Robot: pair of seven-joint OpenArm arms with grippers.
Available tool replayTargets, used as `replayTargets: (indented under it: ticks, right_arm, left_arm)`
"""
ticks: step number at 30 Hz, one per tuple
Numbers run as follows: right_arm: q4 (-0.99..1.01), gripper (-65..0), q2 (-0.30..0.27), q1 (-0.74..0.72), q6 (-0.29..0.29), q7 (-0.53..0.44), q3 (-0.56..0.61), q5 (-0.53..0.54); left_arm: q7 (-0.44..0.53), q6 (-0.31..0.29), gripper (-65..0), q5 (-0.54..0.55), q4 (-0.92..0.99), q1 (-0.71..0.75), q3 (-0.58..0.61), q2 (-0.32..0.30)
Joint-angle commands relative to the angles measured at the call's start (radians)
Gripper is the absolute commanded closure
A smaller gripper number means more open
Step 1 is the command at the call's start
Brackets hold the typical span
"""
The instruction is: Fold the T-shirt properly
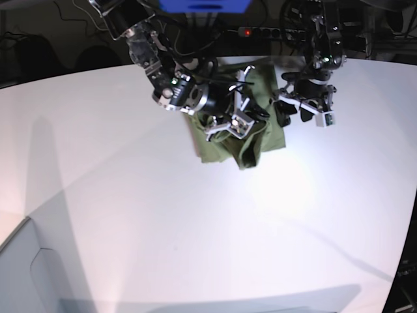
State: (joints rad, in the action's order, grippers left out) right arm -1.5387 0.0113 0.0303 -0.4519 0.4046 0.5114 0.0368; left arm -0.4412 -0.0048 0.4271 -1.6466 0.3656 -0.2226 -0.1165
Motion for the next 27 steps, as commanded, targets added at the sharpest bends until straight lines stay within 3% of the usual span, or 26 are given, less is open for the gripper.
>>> replayTargets:
  ticks: [1,7,14,17,24,27]
  right_arm:
    - [-0.015,-0.3,0.009,-0.023,-0.014,-0.031,-0.009,0.019]
    - [0.04,-1.6,0.009,-0.026,-0.014,-0.029,-0.015,0.019]
    - [0.045,-26.8,0.011,-0.022,-0.017,-0.029,-0.012,0.022]
    - [-0.036,-34.3,-0.009,-0.007,-0.017,-0.029,-0.018,0.024]
    - [-0.243,-35.8,-0.095,0.041,-0.012,-0.029,-0.027,0.024]
    - [-0.248,-36.5,-0.098,0.072,-0.012,-0.028,-0.089,0.025]
  left_arm:
    - [-0.038,0.006,-38.5,0.0,-0.007,0.005,-0.001,-0.004]
    - [-0.04,0.006,-38.5,0.003,-0.013,0.011,-0.002,-0.005]
    - [-0.04,0.006,-38.5,0.006,-0.014,0.013,-0.004,-0.032]
    - [-0.04,0.006,-38.5,0.006,-0.037,0.016,-0.005,-0.036]
    - [-0.04,0.006,-38.5,0.006,-0.146,0.052,-0.09,-0.027]
    - [-0.04,0.006,-38.5,0.006,-0.175,0.074,-0.123,-0.032]
